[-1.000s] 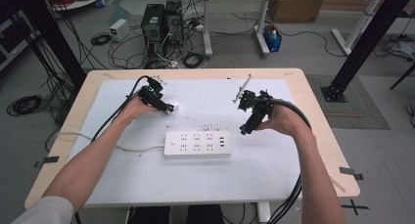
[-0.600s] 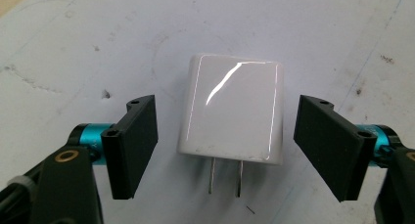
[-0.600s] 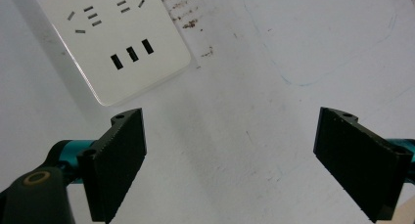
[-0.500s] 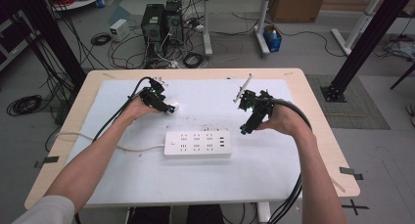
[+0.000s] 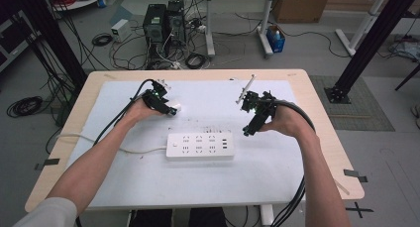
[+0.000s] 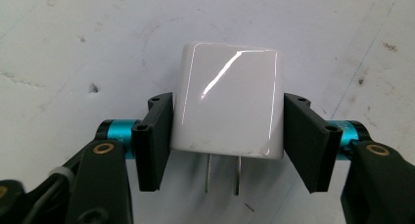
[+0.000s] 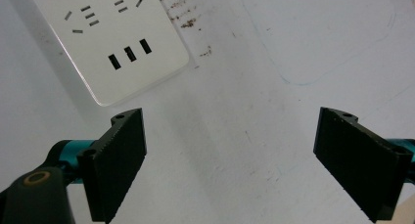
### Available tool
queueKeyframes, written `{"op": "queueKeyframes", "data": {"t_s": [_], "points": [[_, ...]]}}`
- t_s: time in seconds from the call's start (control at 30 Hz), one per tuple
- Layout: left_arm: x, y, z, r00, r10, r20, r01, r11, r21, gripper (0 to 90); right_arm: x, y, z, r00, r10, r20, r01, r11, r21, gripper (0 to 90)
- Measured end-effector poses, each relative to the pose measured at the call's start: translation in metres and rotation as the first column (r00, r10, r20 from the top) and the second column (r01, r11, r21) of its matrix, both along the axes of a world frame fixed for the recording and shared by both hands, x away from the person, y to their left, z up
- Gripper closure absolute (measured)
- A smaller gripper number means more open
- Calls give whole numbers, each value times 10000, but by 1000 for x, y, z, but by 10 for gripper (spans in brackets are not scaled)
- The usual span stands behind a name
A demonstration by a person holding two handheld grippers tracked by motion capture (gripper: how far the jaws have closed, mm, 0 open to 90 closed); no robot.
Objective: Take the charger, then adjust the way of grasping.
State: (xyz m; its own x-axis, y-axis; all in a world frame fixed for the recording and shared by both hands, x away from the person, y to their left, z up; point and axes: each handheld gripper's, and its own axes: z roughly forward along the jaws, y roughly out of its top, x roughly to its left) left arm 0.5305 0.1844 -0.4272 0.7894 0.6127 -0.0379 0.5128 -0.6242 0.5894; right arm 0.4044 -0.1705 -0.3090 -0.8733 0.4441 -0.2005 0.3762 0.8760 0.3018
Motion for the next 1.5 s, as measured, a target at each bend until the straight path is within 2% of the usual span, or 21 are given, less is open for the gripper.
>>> {"op": "queueKeyframes", "data": {"t_s": [0.1, 0.17, 0.23, 0.37, 0.47, 0.5, 0.57, 0.67, 0.77, 0.83, 0.93, 1.03, 1.13, 1.17, 1.23, 1.3, 1.33, 1.43, 1.5], "points": [[0, -1, -1, 10000, 34, 22, -34, 10000, -30, 400, 0, 0, 0, 10000, 22, 32, -22, 10000, 8, 117], [0, -1, -1, 9999, -88, 77, 86, 9997, 209, 414, 0, 0, 0, 10000, -42, 5, 42, 10000, -7, 117], [-1, -2, -1, 9999, -78, 119, 75, 9996, 257, 421, 0, 0, 0, 10000, -30, 19, 30, 10000, 18, 117], [-1, -2, -1, 9999, -74, 107, 72, 9997, 230, 425, 0, 0, 0, 10000, -32, 37, 32, 10000, 27, 117], [-2, -2, 1, 9995, -190, 243, 181, 9991, 382, 426, -1, 0, 1, 10000, -18, 74, 18, 10000, 18, 117], [-3, -2, 3, 9994, -204, 295, 195, 9993, 319, 426, -1, 0, 1, 10000, -15, 78, 15, 10000, 26, 117], [-6, -4, 8, 9987, -190, 474, 184, 9998, 121, 426, -1, 0, 2, 9999, -78, 92, 78, 10000, 40, 117], [-13, -6, 21, 9948, -511, 882, 503, 9987, 107, 426, -3, -1, 3, 9999, -122, 115, 121, 9999, 80, 117], [-24, -9, 37, 9878, -771, 1356, 763, 9970, 111, 426, -4, -1, 6, 9994, -308, 158, 305, 9993, 221, 117], [-34, -12, 50, 9792, -1027, 1749, 1020, 9947, 133, 426, -5, -1, 10, 9991, -391, 151, 385, 9986, 372, 117], [-50, -17, 67, 9576, -1441, 2497, 1434, 9894, 211, 426, -9, -1, 17, 9984, -538, 190, 524, 9963, 679, 117], [-65, -19, 81, 9309, -1870, 3138, 1787, 9823, 553, 426, -10, -2, 23, 9973, -700, 223, 671, 9912, 1139, 117], [-79, -19, 92, 9069, -2017, 3698, 1991, 9789, 456, 426, -9, -3, 27, 9959, -866, 270, 818, 9859, 1456, 117], [-84, -20, 95, 8967, -2059, 3919, 2044, 9778, 461, 426, -9, -4, 28, 9952, -946, 258, 896, 9843, 1522, 117], [-95, -20, 101, 8705, -2205, 4401, 2217, 9739, 495, 426, -10, -5, 29, 9949, -994, 152, 951, 9794, 1781, 117], [-107, -22, 106, 8505, -2178, 4788, 2252, 9734, 428, 426, -10, -6, 32, 9949, -1008, -76, 1000, 9716, 2146, 117], [-113, -22, 107, 8380, -2216, 4987, 2321, 9718, 419, 426, -11, -6, 33, 9945, -1028, -189, 1044, 9659, 2371, 117], [-130, -25, 110, 7870, -2543, 5621, 2530, 9640, 819, 426, -11, -5, 37, 9922, -1190, -362, 1244, 9459, 2996, 118], [-139, -26, 109, 7670, -2549, 5889, 2545, 9633, 854, 426, -10, -2, 37, 9923, -1098, -566, 1222, 9395, 3200, 117]]}}
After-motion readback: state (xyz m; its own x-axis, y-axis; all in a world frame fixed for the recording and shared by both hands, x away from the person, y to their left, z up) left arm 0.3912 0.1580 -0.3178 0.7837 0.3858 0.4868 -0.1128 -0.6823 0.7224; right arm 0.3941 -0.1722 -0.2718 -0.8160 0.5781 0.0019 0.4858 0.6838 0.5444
